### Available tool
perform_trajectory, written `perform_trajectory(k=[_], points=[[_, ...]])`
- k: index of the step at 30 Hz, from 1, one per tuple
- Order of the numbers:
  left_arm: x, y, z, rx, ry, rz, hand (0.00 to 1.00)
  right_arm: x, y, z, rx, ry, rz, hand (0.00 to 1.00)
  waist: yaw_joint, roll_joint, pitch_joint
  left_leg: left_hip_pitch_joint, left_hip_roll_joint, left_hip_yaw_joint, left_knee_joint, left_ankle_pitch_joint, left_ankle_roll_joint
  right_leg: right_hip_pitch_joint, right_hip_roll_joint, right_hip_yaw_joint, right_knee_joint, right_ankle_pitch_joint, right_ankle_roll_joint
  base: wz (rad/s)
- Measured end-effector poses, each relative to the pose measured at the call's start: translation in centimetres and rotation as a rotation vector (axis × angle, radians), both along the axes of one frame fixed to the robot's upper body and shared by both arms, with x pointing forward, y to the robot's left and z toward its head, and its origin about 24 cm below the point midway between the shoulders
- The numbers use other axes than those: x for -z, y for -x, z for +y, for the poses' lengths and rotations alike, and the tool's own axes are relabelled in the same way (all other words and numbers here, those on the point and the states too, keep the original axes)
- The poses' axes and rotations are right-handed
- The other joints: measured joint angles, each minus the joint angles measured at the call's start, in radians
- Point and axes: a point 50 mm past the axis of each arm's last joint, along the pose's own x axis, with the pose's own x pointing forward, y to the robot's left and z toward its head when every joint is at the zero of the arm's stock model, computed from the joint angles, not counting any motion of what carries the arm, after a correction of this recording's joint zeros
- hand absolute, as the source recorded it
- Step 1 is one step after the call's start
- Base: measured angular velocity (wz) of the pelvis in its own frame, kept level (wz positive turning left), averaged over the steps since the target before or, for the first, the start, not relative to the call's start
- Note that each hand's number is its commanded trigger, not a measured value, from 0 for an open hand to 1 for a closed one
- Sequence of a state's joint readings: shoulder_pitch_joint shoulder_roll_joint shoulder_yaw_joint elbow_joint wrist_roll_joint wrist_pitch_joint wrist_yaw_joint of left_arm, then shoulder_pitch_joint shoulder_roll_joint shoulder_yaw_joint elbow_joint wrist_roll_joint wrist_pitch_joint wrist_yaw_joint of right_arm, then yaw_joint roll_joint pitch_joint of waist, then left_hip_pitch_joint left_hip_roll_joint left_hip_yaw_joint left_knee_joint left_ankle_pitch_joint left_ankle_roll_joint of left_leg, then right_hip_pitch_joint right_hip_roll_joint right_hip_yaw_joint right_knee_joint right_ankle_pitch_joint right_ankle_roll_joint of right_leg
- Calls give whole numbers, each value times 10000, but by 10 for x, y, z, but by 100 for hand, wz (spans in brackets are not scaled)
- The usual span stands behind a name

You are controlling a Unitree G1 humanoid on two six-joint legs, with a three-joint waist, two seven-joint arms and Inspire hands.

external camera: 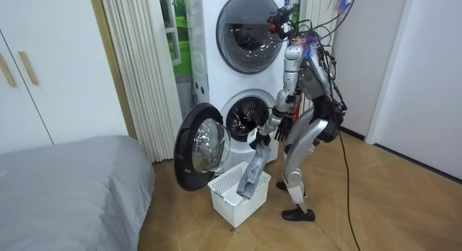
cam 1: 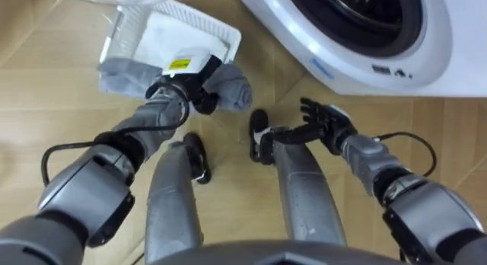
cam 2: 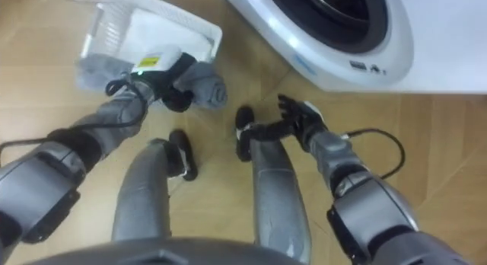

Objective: Put towel into washing machine

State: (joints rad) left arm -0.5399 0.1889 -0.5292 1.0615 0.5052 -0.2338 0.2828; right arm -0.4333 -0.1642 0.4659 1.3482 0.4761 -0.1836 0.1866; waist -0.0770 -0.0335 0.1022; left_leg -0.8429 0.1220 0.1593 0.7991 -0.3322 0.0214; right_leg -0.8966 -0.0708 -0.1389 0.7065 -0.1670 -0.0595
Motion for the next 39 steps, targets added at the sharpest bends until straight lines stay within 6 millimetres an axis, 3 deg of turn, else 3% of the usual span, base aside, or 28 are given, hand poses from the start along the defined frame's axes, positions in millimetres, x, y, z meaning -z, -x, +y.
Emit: perform_trajectory(k=[6, 7, 8, 12, 14, 17, 19, 26, 33, 34, 35, 36, 39], points=[[-10, -1, -9, -1706, 4163, 318, 100, 4, 4, 17, -505, -156, 12, 0, 304, 38, -88, 357, -159, -20, -430, 173, -12, 302, -111, -31, -147, 31, 15, 6], [-8, 3, -12, -1888, 5001, 649, 100, 4, 4, 20, -608, -144, 6, 0, 344, 31, -181, 377, -172, -20, -476, 190, -3, 325, -131, -40, -163, 26, 23, 4], [-7, 5, -14, -1953, 5362, 816, 100, 4, 4, 21, -637, -153, 1, 0, 364, 17, -224, 389, -190, -21, -489, 197, 2, 340, -140, -48, -170, 24, 25, 7], [6, 20, -25, -2252, 8092, 2545, 100, 7, 7, 24, -598, -248, 131, 0, 319, -110, -318, 684, -305, -157, -641, 303, 53, 712, -246, -155, -362, 16, 79, 12], [19, 33, -27, -2455, 9586, 3779, 100, 11, 14, 27, -714, -258, 385, 0, 272, -234, -466, 893, -307, -257, -810, 377, 41, 1037, -252, -302, -632, 86, 93, 12], [27, 42, -32, -2616, 11049, 4858, 100, 16, 21, 30, -642, -376, 646, 0, 299, -353, -553, 989, -307, -339, -979, 483, 46, 1236, -230, -417, -926, 219, 97, 7], [31, 48, -40, -2590, 12224, 5827, 100, 15, 20, 34, -640, -511, 689, 0, 310, -362, -559, 958, -303, -386, -979, 503, 56, 1270, -176, -440, -1042, 316, 115, 0], [34, 55, -48, -1726, 12831, 7203, 100, 15, 19, 32, -951, -354, 878, 0, 350, -316, -544, 870, -288, -597, -983, 522, 58, 1384, -156, -633, -1288, 405, 120, 3], [37, 58, -49, -2278, 14111, 7832, 100, 13, 17, 30, -829, -213, 826, 0, 591, -240, -562, 870, -289, -539, -1209, 537, 50, 1315, -139, -580, -1435, 413, 128, -1], [36, 57, -48, -2373, 14332, 7802, 100, 12, 15, 30, -820, -202, 760, 32, 608, -212, -572, 870, -294, -534, -1258, 550, 47, 1308, -137, -572, -1470, 415, 131, 0], [36, 57, -48, -2432, 14478, 7788, 100, 12, 15, 31, -830, -210, 729, 44, 602, -204, -576, 872, -294, -534, -1273, 551, 47, 1306, -138, -577, -1461, 414, 131, 0], [35, 56, -48, -2535, 14776, 7753, 100, 11, 14, 32, -846, -236, 659, 100, 584, -197, -580, 875, -298, -534, -1303, 555, 40, 1297, -141, -583, -1406, 410, 136, 0], [31, 54, -49, -2424, 15078, 7626, 100, 10, 12, 31, -858, -221, 565, 100, 534, -198, -580, 877, -298, -535, -1307, 554, 38, 1280, -142, -587, -1366, 389, 155, 0]])
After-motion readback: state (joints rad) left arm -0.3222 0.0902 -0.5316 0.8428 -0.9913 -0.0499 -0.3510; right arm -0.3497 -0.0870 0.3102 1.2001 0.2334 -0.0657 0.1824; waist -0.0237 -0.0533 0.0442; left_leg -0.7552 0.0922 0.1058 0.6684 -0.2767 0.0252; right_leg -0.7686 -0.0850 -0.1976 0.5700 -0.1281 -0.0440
